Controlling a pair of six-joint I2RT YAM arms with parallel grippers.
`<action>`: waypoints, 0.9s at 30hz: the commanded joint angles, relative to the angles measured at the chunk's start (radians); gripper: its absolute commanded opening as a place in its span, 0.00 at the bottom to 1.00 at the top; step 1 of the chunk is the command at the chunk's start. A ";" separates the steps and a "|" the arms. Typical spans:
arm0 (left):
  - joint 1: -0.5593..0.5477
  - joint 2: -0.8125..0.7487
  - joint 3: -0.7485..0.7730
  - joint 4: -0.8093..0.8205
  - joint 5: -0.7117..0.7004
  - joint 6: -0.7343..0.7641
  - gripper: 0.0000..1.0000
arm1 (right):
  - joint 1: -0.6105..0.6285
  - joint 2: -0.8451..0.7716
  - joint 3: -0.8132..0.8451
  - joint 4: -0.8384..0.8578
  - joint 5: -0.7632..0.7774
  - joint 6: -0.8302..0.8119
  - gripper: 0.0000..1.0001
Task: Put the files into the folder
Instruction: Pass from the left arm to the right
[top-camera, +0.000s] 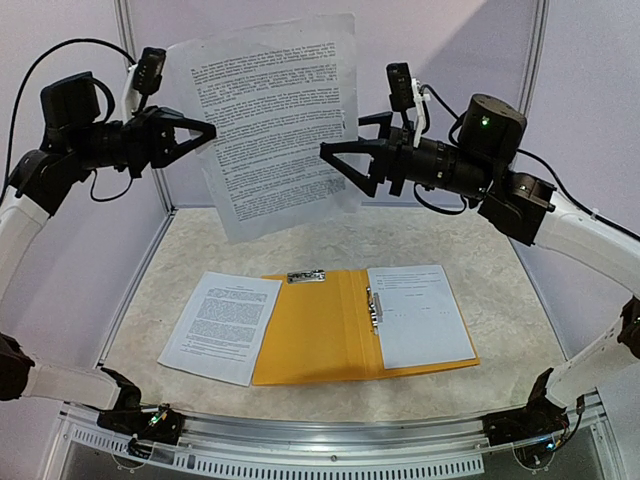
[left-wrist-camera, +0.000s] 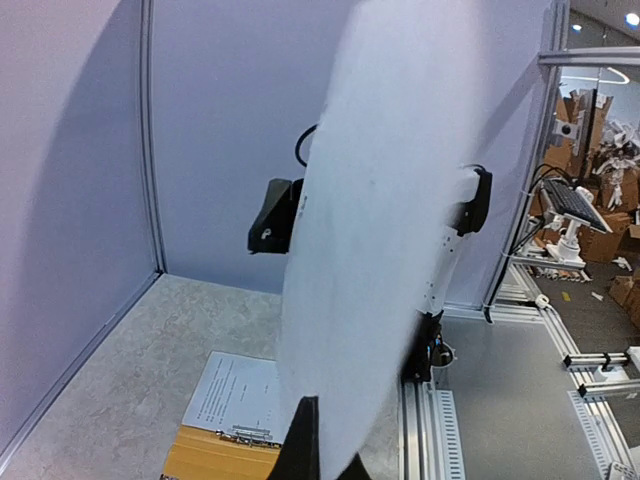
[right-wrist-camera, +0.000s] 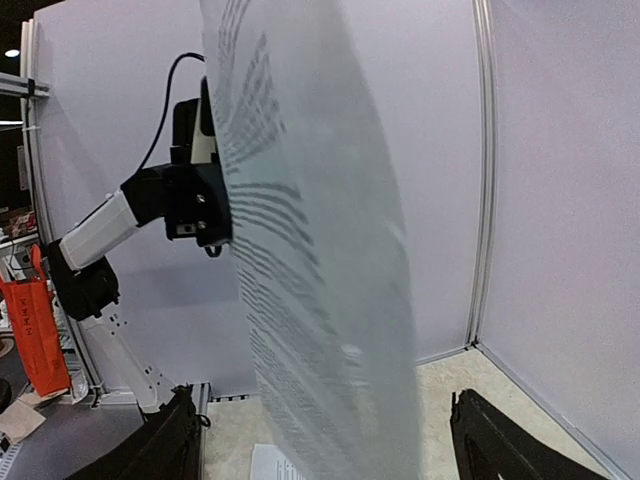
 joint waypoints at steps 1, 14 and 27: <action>-0.016 -0.014 -0.015 0.006 0.028 -0.018 0.00 | -0.049 0.015 -0.026 0.008 0.047 -0.033 0.90; -0.023 -0.018 -0.035 -0.070 0.018 0.079 0.00 | -0.051 0.087 0.032 0.010 -0.084 0.004 0.69; -0.027 -0.028 -0.069 -0.090 -0.030 0.089 0.00 | -0.053 0.145 0.084 0.013 -0.198 0.084 0.00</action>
